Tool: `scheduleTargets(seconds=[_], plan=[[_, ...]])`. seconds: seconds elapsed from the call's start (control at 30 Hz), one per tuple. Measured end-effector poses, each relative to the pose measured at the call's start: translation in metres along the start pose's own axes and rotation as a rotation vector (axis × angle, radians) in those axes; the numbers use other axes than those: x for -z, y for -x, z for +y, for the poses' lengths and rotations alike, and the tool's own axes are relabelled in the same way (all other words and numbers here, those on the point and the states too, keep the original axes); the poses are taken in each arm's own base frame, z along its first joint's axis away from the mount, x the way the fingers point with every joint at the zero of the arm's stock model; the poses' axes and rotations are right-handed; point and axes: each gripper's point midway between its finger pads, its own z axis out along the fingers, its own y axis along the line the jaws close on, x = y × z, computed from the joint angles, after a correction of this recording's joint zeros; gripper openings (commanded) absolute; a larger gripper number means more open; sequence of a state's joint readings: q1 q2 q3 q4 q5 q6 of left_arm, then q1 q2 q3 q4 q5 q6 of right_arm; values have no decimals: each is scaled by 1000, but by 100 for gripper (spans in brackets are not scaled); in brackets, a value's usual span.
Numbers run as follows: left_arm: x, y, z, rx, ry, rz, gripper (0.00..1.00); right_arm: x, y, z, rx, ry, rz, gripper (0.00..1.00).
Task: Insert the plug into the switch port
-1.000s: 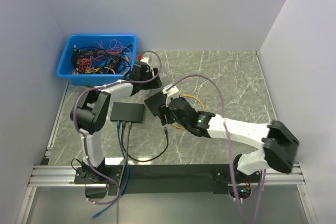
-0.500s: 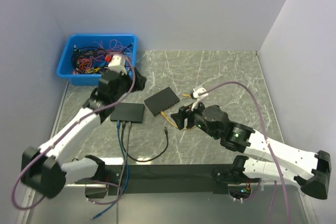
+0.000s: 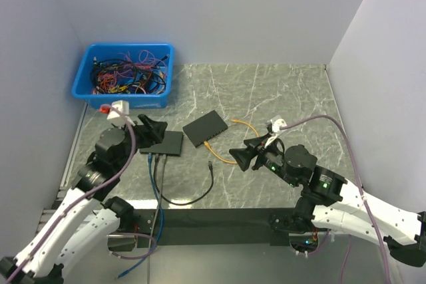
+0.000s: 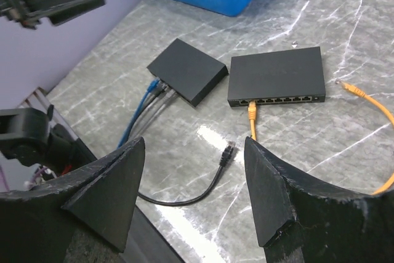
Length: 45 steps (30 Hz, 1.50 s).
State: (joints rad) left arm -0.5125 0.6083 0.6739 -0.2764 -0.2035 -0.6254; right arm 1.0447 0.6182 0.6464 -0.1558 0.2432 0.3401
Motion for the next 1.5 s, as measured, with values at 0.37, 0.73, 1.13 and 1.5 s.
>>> scheduleTargets(seconds=[0.37, 0.73, 1.13, 1.5], plan=[[83, 57, -1, 30, 38, -89, 80, 18, -4, -4, -60, 12, -26, 76], [95, 54, 37, 18, 170, -166, 86, 17, -23, -15, -69, -43, 35, 76], [39, -1, 48, -61, 304, 116, 99, 5, -47, -24, -56, -115, 143, 76], [45, -1, 30, -44, 200, 124, 99, 4, -56, -29, -49, -139, 177, 75]])
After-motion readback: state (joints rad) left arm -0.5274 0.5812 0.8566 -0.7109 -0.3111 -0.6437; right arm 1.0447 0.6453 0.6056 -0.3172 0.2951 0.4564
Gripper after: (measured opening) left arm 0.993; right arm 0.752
